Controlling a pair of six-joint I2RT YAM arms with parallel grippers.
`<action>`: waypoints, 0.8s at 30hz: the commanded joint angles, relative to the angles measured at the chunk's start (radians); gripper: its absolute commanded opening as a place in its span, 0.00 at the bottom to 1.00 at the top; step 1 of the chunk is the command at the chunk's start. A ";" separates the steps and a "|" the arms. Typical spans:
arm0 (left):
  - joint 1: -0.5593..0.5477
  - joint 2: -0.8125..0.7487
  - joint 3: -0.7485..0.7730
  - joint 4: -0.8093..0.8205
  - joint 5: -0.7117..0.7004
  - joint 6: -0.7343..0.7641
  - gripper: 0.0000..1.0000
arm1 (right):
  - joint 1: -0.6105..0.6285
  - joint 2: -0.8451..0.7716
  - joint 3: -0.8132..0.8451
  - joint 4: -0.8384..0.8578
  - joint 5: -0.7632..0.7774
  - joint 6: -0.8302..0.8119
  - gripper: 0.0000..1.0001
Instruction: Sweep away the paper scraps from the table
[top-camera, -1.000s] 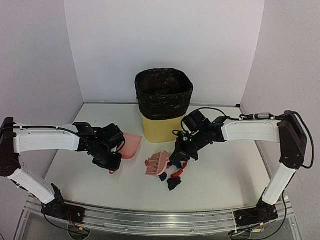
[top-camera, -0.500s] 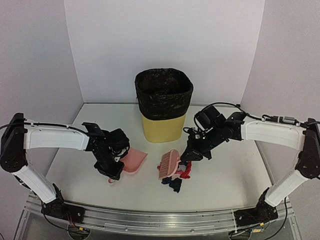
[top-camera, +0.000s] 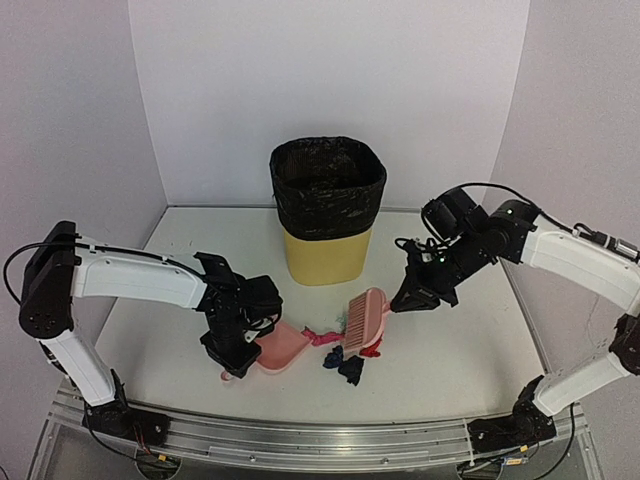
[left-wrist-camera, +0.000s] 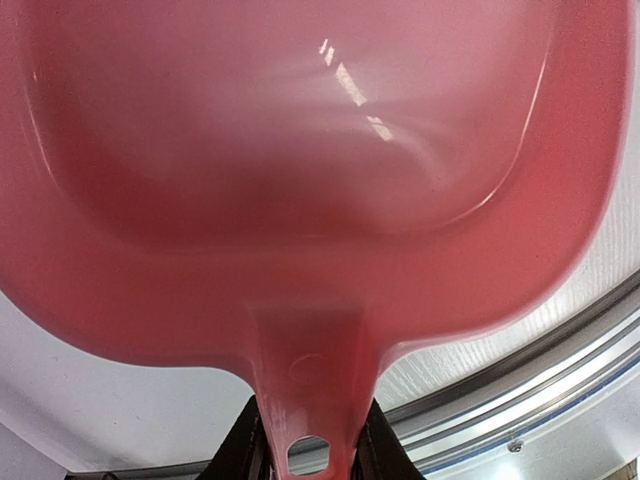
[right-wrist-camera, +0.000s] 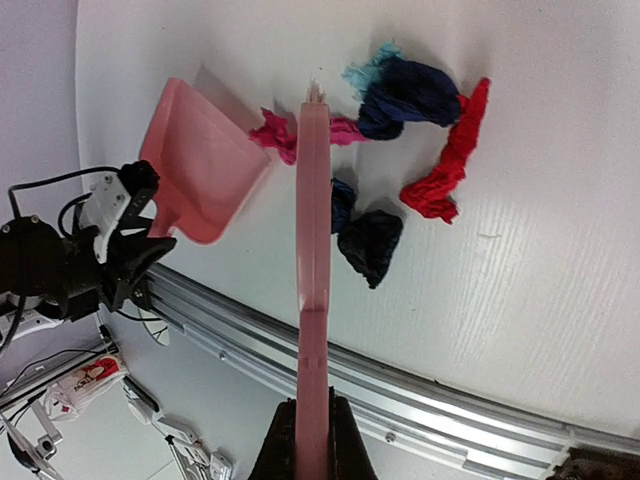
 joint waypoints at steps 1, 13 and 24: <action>-0.008 0.027 0.056 -0.056 -0.022 0.057 0.00 | -0.012 -0.040 0.073 -0.269 -0.040 -0.075 0.00; -0.023 0.097 0.091 -0.071 0.057 0.126 0.00 | -0.071 -0.005 0.168 -0.639 0.294 -0.110 0.00; -0.026 0.210 0.193 -0.089 0.081 0.184 0.00 | -0.107 0.286 0.344 -0.614 0.346 -0.251 0.00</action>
